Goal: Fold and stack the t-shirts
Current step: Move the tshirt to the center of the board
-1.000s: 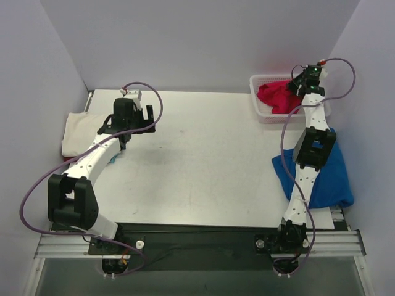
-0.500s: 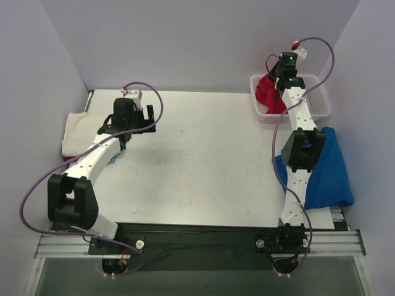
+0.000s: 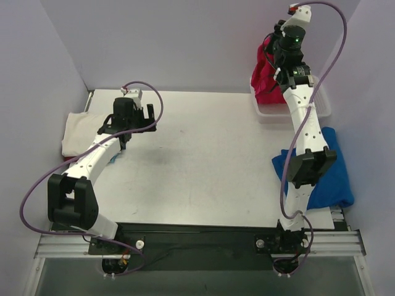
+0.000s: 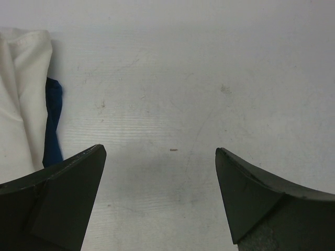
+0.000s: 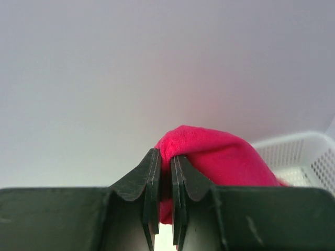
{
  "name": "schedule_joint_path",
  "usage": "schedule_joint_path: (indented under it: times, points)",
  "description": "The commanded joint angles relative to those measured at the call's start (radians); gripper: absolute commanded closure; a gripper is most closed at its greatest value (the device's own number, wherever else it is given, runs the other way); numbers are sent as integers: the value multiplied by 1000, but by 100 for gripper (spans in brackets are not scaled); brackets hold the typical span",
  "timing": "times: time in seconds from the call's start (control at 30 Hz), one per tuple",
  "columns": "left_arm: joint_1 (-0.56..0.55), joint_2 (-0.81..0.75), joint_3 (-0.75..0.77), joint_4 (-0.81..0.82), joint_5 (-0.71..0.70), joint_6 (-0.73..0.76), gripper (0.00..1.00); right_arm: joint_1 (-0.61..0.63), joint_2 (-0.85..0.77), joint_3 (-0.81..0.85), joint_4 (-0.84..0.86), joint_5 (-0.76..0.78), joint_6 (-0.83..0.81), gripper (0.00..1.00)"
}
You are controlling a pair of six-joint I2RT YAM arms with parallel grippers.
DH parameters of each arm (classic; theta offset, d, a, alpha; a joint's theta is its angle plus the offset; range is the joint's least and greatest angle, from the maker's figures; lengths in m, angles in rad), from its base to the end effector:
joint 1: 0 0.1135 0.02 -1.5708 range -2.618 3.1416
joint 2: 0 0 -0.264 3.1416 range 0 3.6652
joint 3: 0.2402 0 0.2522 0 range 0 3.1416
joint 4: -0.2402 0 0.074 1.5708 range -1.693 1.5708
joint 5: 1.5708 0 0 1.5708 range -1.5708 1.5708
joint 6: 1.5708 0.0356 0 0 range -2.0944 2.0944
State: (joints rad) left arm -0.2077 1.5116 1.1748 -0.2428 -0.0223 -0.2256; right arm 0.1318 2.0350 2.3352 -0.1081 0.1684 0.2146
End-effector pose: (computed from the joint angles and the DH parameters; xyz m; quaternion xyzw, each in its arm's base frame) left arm 0.3398 -0.0708 0.2927 -0.0132 0.8795 -0.0926 0.4665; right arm 0.4583 0.0547 0.5001 0.0911 0.6305 0.0798 0.7666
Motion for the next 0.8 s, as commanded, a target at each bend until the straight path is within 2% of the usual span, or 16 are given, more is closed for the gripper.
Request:
schedule_joint_path:
  times: [0.0, 0.2, 0.33, 0.43, 0.57, 0.7, 0.77]
  points:
    - [-2, -36, 36, 56, 18, -9, 2, 106, -142, 78, 100, 8, -182, 100]
    - [-1, -50, 25, 66, 21, -20, 3, 244, -246, 84, 113, -26, -303, 100]
    - [-1, -65, 13, 66, 16, -21, 3, 404, -311, 12, 130, 34, -427, 100]
    - [-2, -80, 0, 65, 1, -24, 3, 485, -328, 19, 154, 62, -518, 100]
    - [-1, -93, -18, 56, -65, -46, 3, 600, -352, 36, 182, 45, -532, 100]
    - [-1, -106, -38, 42, -161, -83, 3, 638, -424, -115, 246, 82, -497, 100]
    - [1, -108, -43, 28, -186, -92, 3, 632, -461, -290, 325, 140, -488, 100]
